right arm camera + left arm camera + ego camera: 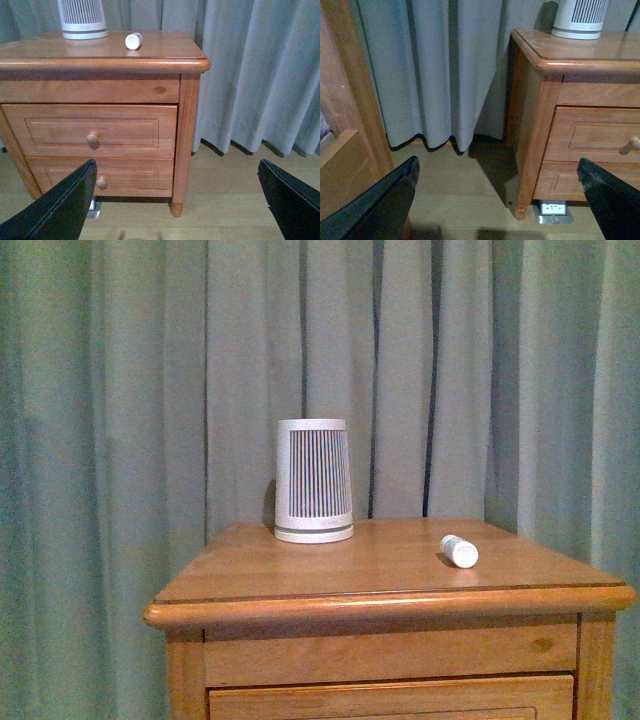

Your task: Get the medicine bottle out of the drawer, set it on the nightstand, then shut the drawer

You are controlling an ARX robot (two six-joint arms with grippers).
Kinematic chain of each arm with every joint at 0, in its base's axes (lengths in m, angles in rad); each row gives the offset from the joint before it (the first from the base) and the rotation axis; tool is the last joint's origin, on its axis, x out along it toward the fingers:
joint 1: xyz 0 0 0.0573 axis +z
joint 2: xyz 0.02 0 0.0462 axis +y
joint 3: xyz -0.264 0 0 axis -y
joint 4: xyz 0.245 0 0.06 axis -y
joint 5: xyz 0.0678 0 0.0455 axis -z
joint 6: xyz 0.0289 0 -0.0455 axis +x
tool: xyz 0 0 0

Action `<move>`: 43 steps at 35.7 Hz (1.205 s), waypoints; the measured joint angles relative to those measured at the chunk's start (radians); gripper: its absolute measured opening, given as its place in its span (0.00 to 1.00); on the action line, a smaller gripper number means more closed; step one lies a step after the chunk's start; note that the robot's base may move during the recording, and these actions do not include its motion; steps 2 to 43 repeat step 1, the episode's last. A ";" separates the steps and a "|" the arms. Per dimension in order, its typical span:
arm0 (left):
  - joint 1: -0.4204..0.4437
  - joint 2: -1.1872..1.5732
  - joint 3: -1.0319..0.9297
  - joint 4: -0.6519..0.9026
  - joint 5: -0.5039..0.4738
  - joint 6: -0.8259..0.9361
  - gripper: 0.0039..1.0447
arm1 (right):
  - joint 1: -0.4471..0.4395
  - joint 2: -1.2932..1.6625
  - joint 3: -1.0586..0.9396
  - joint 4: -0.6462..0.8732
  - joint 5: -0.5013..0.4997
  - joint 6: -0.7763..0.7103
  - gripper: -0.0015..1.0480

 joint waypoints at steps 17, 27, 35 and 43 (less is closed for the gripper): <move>0.000 0.000 0.000 0.000 0.000 0.000 0.94 | 0.000 0.000 0.000 0.000 0.000 0.000 0.93; 0.000 0.000 0.000 0.000 0.000 0.000 0.94 | 0.000 0.000 0.000 0.000 0.000 0.000 0.93; 0.000 0.000 0.000 0.000 0.000 0.000 0.94 | 0.000 0.000 0.000 0.000 0.000 0.000 0.93; 0.000 0.000 0.000 0.000 0.000 0.000 0.94 | 0.000 0.000 0.000 0.000 0.000 0.000 0.93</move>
